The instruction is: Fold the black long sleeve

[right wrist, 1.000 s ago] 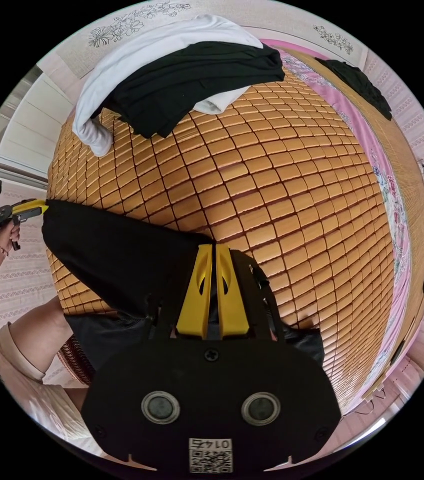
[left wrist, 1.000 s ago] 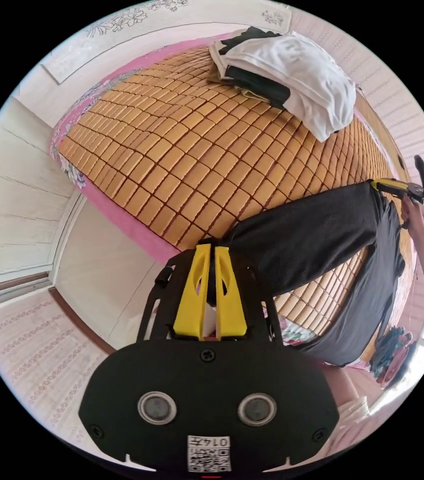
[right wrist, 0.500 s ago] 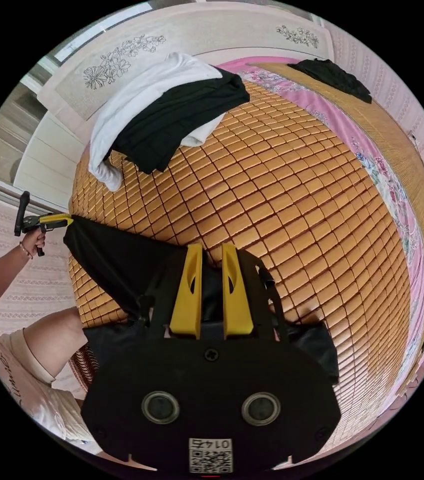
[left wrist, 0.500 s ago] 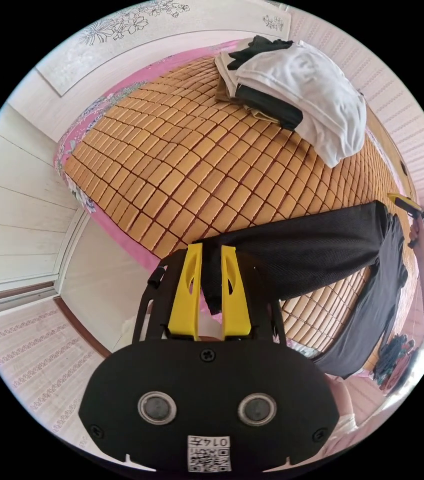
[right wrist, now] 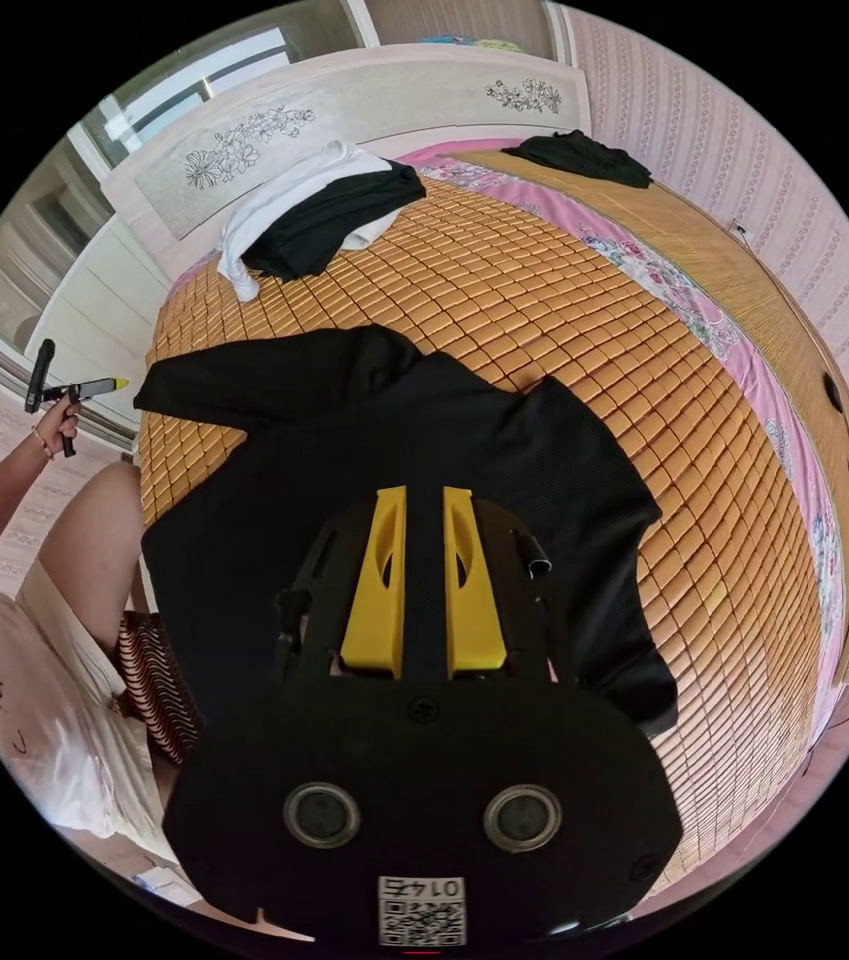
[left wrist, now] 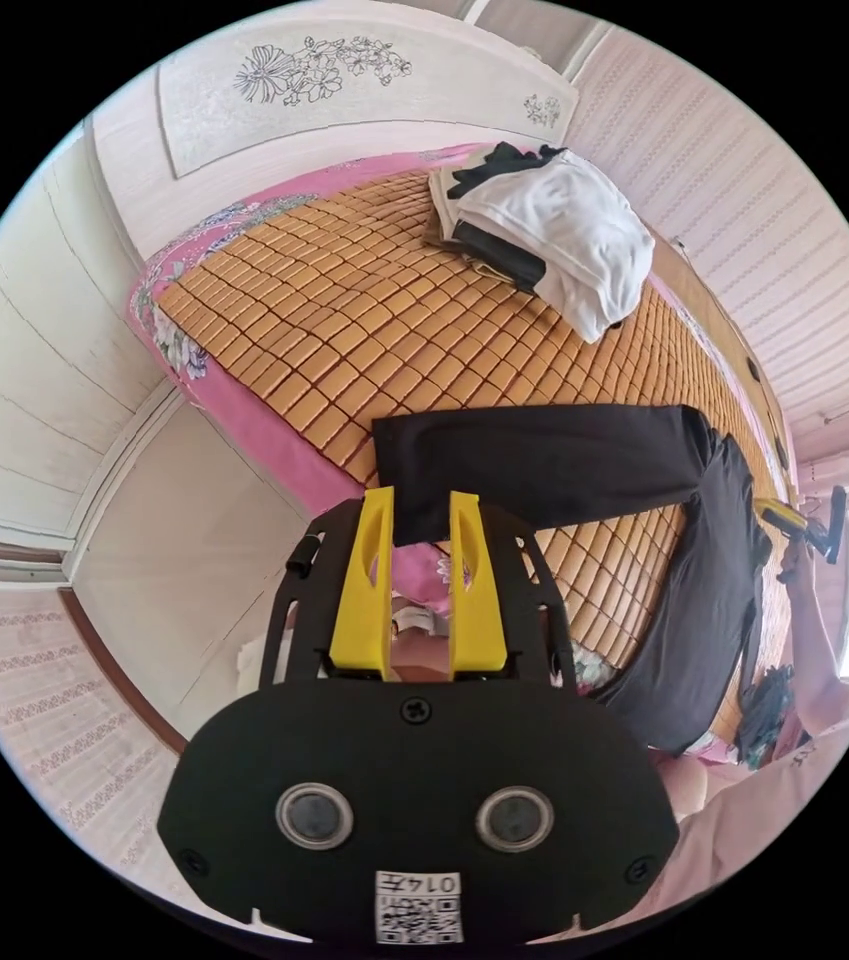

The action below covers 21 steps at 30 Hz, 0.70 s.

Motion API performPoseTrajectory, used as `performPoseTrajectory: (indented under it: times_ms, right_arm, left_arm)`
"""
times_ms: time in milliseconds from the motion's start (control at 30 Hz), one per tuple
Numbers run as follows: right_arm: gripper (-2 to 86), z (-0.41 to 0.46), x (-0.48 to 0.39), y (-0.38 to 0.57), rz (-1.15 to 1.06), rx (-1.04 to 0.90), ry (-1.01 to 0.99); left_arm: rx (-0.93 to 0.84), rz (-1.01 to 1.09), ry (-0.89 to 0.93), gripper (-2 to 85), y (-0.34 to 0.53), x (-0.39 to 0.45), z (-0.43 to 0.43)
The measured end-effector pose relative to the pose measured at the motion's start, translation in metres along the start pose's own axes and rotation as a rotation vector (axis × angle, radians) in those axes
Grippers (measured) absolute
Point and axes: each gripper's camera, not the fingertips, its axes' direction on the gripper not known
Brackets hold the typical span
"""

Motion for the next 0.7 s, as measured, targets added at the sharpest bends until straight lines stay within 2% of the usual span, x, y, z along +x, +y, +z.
performPoseTrajectory:
  times_ms: [167,367,533,700]
  right_arm:
    - [7.3,0.002,-0.066,-0.019,-0.025,0.039,-0.057]
    - [7.7,0.014,-0.178,-0.09,-0.157,0.003,-0.112]
    - [8.4,0.047,-0.267,-0.148,-0.313,-0.125,-0.06]
    - [8.9,0.071,-0.319,-0.173,-0.393,-0.211,0.03]
  left_arm:
    - [0.043,0.026,0.093,8.9,0.003,-0.026,0.014]
    - [0.093,-0.002,0.167,9.0,0.018,-0.057,0.027]
    - [0.107,-0.014,0.238,9.2,0.026,-0.074,0.051]
    - [0.118,-0.026,0.266,9.5,0.026,-0.08,0.078]
